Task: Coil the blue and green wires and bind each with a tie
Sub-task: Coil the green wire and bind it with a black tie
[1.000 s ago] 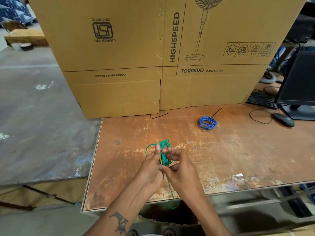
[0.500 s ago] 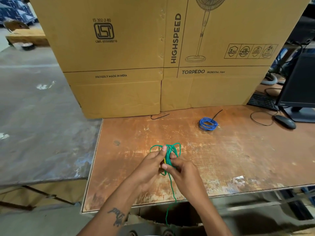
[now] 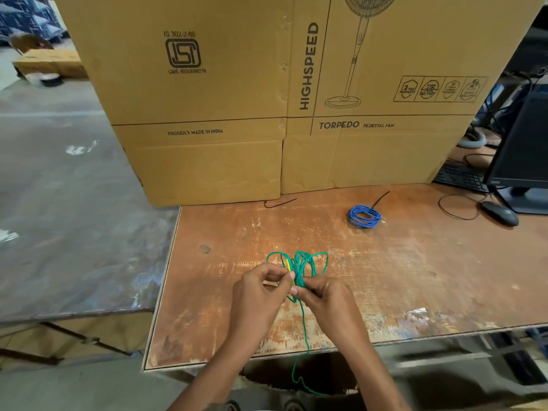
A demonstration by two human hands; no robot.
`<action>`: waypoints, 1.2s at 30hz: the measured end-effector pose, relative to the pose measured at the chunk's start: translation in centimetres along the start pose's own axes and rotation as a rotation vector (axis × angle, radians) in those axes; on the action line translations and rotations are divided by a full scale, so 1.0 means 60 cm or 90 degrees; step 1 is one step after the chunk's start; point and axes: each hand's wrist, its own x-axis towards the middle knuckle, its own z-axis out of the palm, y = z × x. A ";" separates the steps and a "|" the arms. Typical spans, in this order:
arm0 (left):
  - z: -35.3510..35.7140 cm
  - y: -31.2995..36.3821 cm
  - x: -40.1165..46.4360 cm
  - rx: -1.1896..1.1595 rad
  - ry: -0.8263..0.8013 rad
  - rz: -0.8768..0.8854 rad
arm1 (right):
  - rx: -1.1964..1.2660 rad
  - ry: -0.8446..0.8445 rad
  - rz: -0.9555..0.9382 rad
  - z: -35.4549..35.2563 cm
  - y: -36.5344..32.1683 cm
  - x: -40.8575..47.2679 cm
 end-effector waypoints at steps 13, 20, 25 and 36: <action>-0.018 0.021 0.005 -0.157 -0.154 -0.099 | 0.067 0.008 0.065 -0.004 0.011 -0.009; 0.003 0.026 0.019 -0.165 -0.165 -0.139 | 0.098 -0.064 0.068 -0.009 0.011 -0.008; 0.005 0.024 0.035 -0.368 -0.179 -0.295 | 0.281 -0.129 0.082 -0.015 0.000 -0.011; 0.017 0.022 0.034 -0.409 -0.195 -0.342 | 0.325 -0.099 0.172 -0.001 -0.018 -0.013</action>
